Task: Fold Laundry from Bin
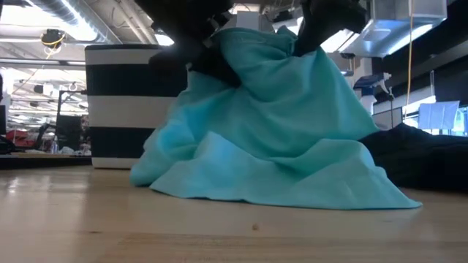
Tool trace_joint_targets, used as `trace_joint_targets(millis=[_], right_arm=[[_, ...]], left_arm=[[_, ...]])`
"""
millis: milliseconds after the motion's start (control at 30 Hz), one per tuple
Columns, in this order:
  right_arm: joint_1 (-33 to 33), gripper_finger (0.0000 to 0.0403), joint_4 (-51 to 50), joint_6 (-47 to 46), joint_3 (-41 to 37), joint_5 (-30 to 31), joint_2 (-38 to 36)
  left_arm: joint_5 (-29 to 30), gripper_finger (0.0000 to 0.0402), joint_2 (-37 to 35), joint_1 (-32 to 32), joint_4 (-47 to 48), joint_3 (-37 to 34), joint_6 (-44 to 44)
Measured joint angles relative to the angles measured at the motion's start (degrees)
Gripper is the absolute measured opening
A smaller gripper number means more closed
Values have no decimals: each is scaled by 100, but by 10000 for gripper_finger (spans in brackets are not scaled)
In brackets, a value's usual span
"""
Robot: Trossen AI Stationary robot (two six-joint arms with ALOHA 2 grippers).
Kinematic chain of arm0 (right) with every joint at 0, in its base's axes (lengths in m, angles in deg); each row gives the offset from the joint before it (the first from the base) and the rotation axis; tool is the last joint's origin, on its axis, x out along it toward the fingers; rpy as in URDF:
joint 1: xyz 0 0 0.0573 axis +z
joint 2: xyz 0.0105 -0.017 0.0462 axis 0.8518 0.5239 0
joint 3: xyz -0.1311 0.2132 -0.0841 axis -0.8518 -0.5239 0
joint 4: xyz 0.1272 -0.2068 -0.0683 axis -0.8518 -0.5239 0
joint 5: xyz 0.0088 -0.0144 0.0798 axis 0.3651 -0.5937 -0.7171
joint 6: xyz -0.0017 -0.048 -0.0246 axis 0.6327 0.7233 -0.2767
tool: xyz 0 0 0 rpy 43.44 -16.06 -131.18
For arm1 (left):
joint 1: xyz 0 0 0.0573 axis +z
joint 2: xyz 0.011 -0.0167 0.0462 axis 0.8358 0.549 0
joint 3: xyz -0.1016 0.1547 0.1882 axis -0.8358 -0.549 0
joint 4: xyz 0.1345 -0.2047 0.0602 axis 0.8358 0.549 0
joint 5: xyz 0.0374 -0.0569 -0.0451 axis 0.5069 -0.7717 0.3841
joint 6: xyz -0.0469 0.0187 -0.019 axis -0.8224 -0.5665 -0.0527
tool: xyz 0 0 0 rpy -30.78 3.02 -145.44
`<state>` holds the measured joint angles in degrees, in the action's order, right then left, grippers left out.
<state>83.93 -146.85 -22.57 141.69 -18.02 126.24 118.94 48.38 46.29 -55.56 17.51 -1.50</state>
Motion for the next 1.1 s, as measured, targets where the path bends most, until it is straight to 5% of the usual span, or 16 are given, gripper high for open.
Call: trace_joint_targets(millis=[333,667,900,1100], right_arm=[[487,19,1527,-111,-979,403,-8],[518,19,2989,-97,-2169,903,-6],[522,21,3971,108,-2600,417,-4],[515,119,3951,188,-2634,-286,-141]], left_arm=[[280,8,68,-688,-31,-95,38],[590,8,70,-835,-2272,-1537,455],[317,8,70,-858,-2513,-1784,574],[266,8,70,-873,-2501,-1801,755]])
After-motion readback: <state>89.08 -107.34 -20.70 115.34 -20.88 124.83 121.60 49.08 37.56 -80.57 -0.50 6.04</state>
